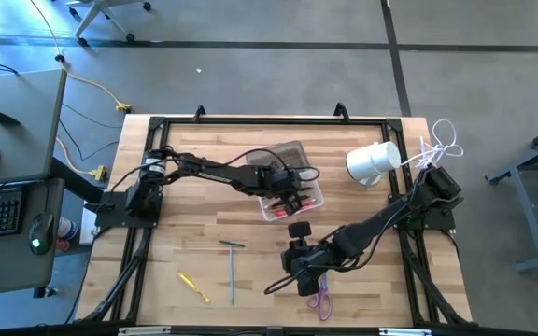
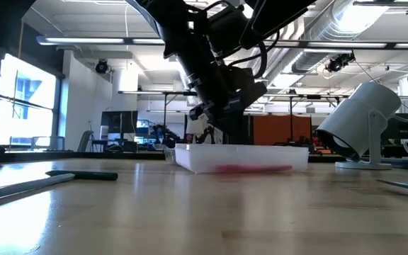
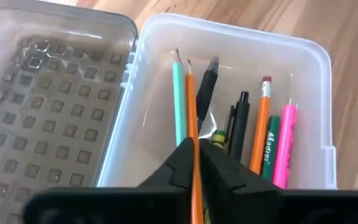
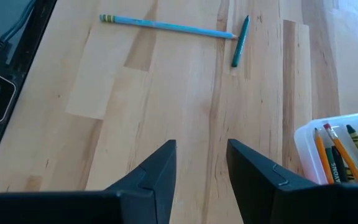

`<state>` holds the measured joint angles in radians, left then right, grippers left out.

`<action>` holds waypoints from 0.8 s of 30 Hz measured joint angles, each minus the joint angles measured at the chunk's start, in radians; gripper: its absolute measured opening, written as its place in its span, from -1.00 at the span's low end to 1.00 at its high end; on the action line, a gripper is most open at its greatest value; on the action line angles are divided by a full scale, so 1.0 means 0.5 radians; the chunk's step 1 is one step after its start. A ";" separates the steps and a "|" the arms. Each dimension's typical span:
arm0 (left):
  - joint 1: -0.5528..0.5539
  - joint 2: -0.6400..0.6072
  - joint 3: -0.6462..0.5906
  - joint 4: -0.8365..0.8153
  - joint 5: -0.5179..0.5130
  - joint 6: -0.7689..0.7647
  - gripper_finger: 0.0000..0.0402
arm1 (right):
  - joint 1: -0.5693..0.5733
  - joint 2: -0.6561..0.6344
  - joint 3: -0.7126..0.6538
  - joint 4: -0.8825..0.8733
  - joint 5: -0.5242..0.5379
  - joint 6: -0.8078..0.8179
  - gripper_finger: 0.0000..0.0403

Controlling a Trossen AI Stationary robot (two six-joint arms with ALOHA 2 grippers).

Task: Pick & place school supplies into a supply box
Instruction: Put the green crayon into the gray supply box

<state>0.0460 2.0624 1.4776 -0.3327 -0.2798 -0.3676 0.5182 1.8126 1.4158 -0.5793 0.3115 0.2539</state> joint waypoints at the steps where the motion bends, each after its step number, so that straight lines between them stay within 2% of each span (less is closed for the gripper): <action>1: 0.000 0.000 0.002 -0.001 0.000 0.002 -0.80 | 0.000 0.000 0.000 -0.001 0.000 0.000 -0.37; 5: 0.000 -0.001 0.003 -0.025 0.000 0.081 -0.93 | 0.000 0.000 0.000 0.000 0.000 0.000 -0.37; 9: -0.001 -0.092 0.057 -0.308 0.009 0.125 -0.81 | 0.000 0.000 0.000 -0.005 0.000 0.000 -0.37; 14: -0.042 -0.261 0.266 -1.170 0.002 -0.045 -0.57 | 0.001 0.000 0.000 -0.028 -0.007 0.005 -0.37; 18: -0.159 -0.396 0.428 -1.915 -0.001 -0.261 -0.53 | 0.002 0.000 0.000 -0.026 -0.001 0.014 -0.37; 20: -0.262 -0.478 0.487 -2.268 -0.089 -0.432 -0.53 | 0.002 0.000 0.000 -0.003 0.019 0.016 -0.37; 23: -0.465 -0.643 0.522 -2.508 -0.288 -0.730 -0.53 | 0.002 0.000 0.000 0.030 0.093 0.016 -0.37; 24: -0.531 -0.700 0.516 -2.494 -0.325 -0.787 -0.52 | 0.002 0.000 0.000 0.055 0.126 0.020 -0.37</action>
<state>-0.2196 1.7122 1.7354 -1.5796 -0.4425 -0.7611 0.5194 1.8126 1.4158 -0.5516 0.3743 0.2640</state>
